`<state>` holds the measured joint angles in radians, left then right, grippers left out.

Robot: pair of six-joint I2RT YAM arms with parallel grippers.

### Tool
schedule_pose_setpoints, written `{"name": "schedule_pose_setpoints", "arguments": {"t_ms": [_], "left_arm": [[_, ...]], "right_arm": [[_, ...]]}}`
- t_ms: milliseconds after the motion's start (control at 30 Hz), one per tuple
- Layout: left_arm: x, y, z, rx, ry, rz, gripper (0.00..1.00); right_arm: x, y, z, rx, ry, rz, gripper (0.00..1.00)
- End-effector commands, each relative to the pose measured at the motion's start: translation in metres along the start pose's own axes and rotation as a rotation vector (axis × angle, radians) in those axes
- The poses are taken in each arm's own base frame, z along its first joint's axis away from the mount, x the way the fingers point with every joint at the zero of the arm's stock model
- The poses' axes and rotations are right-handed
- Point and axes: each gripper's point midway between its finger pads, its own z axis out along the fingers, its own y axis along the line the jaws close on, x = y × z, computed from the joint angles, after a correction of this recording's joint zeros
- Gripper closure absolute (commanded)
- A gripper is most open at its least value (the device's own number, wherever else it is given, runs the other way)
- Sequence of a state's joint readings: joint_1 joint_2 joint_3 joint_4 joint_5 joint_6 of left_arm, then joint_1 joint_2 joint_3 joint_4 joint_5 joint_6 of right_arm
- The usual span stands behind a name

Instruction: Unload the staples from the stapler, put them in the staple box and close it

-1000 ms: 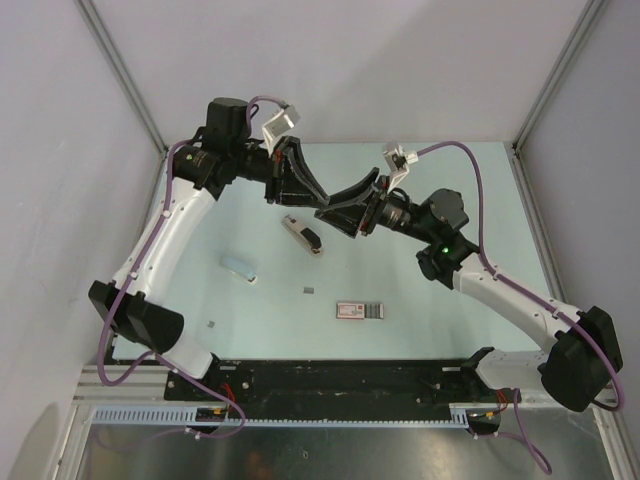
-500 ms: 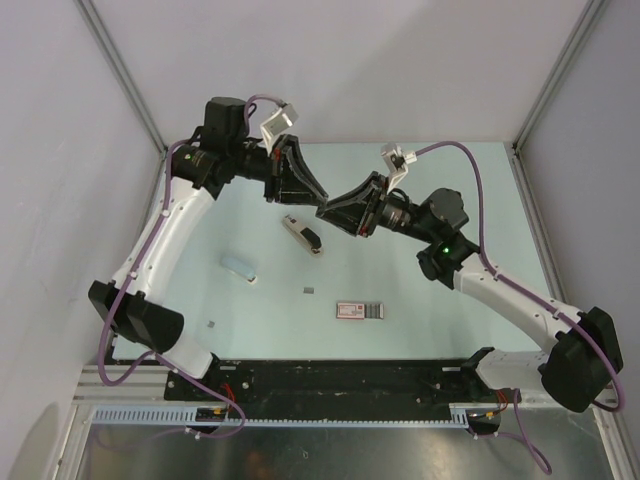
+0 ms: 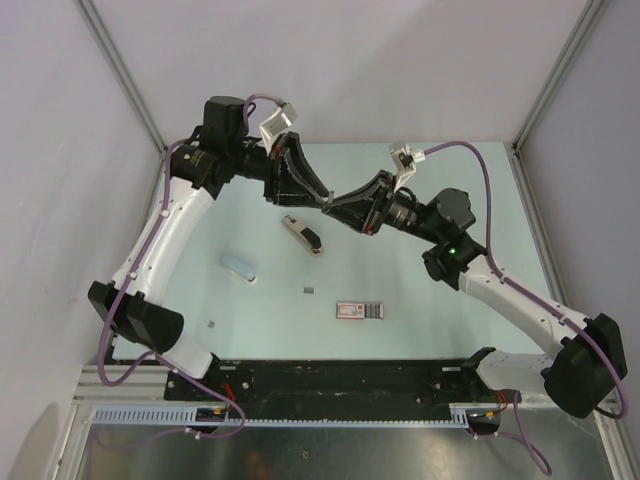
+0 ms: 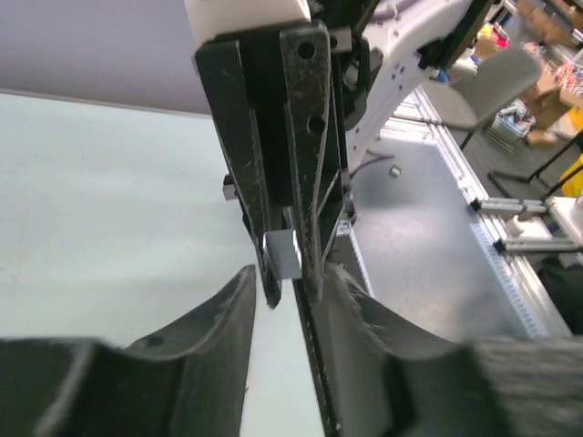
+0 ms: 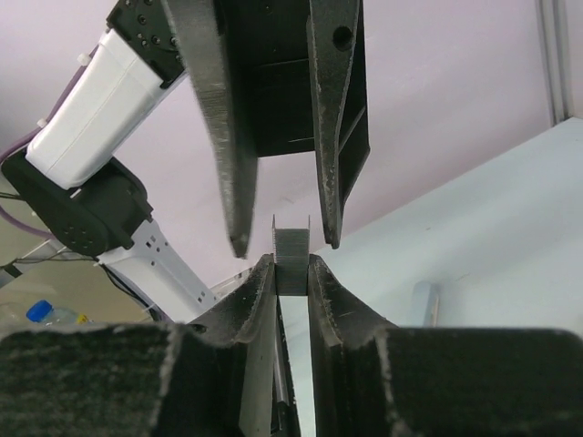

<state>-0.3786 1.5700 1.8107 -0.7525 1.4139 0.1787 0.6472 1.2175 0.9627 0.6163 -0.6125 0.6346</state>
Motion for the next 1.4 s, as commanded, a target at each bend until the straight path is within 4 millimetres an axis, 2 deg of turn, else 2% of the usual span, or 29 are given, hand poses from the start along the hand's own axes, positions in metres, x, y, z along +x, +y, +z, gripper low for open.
{"name": "schedule_pose_setpoints", "arguments": {"t_ms": [0,133,267,333,400,533,633,733,900,1167,1367], "left_arm": [[-0.016,-0.019,-0.005,-0.006,-0.012,0.084,0.5],[-0.018,-0.005,-0.007,-0.12,0.0,0.084,0.4],[-0.005,0.034,-0.018,-0.35,0.039,0.06,0.39],[0.02,0.056,-0.026,-0.463,0.088,0.036,0.4],[0.047,0.073,-0.031,-0.536,0.148,0.027,0.4],[0.101,0.087,-0.032,-0.569,0.253,-0.014,0.42],[0.123,0.089,-0.033,-0.569,0.289,-0.033,0.42],[0.134,0.089,-0.036,-0.577,0.308,-0.032,0.43],[0.145,0.087,-0.038,-0.586,0.33,-0.017,0.43],[0.157,0.079,-0.039,-0.579,0.339,-0.009,0.44],[0.159,0.074,-0.04,-0.576,0.339,0.004,0.44]], "right_arm": [[-0.007,-0.002,-0.005,0.041,-0.017,-0.027,0.93],[0.021,-0.033,-0.015,0.21,0.073,0.023,0.93],[0.081,-0.077,-0.042,0.491,0.251,0.121,0.96],[0.119,-0.091,-0.063,0.639,0.369,0.17,0.99],[0.147,-0.098,-0.086,0.767,0.461,0.205,1.0],[0.184,-0.098,-0.122,0.937,0.598,0.279,1.0],[0.198,-0.099,-0.147,1.065,0.65,0.31,1.0],[0.209,-0.096,-0.162,1.146,0.682,0.362,1.0],[0.231,-0.086,-0.173,1.228,0.734,0.426,1.0],[0.286,-0.096,-0.195,1.403,0.91,0.529,1.0],[0.298,-0.097,-0.19,1.418,0.915,0.487,1.0]]}}
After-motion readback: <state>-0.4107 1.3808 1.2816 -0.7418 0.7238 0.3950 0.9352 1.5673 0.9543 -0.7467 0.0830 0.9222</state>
